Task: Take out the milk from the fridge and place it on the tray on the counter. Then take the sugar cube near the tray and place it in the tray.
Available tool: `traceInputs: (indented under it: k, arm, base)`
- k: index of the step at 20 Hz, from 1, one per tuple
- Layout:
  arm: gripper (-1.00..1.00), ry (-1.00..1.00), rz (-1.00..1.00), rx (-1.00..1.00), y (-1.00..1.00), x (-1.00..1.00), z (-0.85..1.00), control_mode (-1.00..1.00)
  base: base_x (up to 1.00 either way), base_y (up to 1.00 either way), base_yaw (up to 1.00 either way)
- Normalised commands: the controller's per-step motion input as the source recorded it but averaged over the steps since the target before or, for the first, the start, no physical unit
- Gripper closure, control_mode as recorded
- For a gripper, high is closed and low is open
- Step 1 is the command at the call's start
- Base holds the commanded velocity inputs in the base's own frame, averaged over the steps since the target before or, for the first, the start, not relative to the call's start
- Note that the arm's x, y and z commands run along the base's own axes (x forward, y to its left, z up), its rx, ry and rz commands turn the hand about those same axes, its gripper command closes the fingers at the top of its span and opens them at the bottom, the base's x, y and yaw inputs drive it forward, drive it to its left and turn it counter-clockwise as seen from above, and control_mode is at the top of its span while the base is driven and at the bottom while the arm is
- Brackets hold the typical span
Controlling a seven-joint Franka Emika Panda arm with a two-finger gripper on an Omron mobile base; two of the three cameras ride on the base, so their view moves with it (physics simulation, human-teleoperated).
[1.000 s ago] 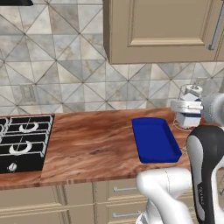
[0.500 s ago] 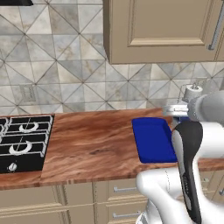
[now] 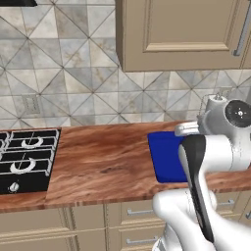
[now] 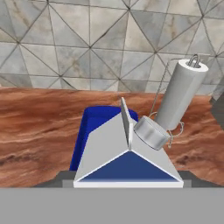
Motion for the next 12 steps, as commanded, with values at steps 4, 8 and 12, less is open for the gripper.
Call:
traceInputs:
  k: [4,8,12]
  arm:
    - [1.00,-0.10,-0.05,-0.06,0.00,0.20,-0.60,-1.00]
    - [1.00,-0.11,0.00,0.00,0.00,0.08,-0.58,-1.00]
    - [1.00,-0.19,0.00,0.00,0.00,0.07,-0.76,-1.00]
  base:
    - [0.00,0.00,0.00]
    - [0.00,0.00,0.00]
    - [0.00,0.00,0.00]
